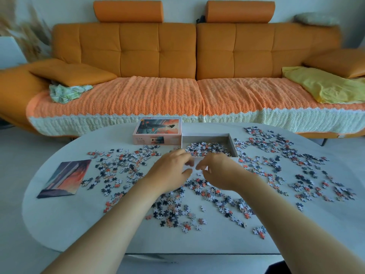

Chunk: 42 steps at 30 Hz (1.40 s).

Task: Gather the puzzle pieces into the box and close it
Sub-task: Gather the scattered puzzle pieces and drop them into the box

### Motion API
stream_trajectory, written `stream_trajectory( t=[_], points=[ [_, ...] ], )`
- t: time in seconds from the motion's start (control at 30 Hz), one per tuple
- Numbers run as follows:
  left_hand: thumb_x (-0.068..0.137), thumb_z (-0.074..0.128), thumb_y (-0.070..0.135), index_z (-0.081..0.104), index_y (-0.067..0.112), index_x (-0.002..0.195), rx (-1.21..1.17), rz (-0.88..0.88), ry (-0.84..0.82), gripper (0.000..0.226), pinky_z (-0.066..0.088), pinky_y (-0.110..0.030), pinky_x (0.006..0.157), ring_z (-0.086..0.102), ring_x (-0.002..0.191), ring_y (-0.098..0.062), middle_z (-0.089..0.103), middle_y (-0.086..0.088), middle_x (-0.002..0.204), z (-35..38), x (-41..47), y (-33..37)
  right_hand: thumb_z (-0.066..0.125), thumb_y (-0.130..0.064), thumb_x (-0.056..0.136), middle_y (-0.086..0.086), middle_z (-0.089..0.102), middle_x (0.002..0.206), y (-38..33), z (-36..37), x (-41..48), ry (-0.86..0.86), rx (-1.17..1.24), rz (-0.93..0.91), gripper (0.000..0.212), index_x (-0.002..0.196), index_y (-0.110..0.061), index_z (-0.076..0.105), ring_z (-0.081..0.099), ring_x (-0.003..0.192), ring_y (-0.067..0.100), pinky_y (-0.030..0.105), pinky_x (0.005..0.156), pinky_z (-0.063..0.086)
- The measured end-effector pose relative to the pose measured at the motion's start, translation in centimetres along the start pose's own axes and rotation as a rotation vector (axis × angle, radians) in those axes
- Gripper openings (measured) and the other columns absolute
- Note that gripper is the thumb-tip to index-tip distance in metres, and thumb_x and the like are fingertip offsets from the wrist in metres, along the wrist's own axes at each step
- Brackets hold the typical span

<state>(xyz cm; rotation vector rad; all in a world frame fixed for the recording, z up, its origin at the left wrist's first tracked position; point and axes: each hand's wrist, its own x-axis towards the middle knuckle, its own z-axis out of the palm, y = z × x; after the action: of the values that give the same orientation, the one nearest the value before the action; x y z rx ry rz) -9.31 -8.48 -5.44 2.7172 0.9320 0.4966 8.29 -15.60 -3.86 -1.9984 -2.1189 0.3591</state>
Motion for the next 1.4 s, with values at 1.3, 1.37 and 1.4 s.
stream_trajectory(
  t=[1.3, 1.37, 1.4],
  points=[
    [0.087, 0.063, 0.047, 0.054, 0.027, 0.133, -0.095, -0.198, -0.322, 0.051, 0.040, -0.039, 0.099, 0.035, 0.121, -0.014, 0.040, 0.006, 0.117, 1.1, -2.5, 0.5, 0.070, -0.047, 0.083, 0.003, 0.044, 0.115, -3.0, 1.8, -1.1, -0.195, 0.001, 0.149, 0.052, 0.129, -0.027, 0.058, 0.053, 0.097, 0.021, 0.029, 0.083, 0.043],
    [0.086, 0.067, 0.045, 0.059, 0.029, 0.127, -0.133, -0.211, -0.308, 0.044, 0.042, -0.039, 0.097, 0.040, 0.115, -0.014, 0.044, 0.005, 0.113, 1.0, -2.3, 0.4, 0.071, -0.045, 0.082, 0.002, 0.049, 0.110, -3.0, 1.9, -0.6, -0.161, -0.001, 0.145, 0.045, 0.123, -0.026, 0.063, 0.051, 0.095, 0.018, 0.027, 0.081, 0.043],
    [0.085, 0.069, 0.044, 0.060, 0.028, 0.127, -0.143, -0.221, -0.301, 0.045, 0.043, -0.038, 0.097, 0.042, 0.113, -0.014, 0.046, 0.005, 0.114, 0.9, -2.3, 0.4, 0.073, -0.044, 0.081, 0.001, 0.051, 0.110, -2.9, 2.1, -0.4, -0.146, -0.001, 0.150, 0.045, 0.122, -0.026, 0.064, 0.050, 0.096, 0.017, 0.027, 0.081, 0.043]
  ],
)
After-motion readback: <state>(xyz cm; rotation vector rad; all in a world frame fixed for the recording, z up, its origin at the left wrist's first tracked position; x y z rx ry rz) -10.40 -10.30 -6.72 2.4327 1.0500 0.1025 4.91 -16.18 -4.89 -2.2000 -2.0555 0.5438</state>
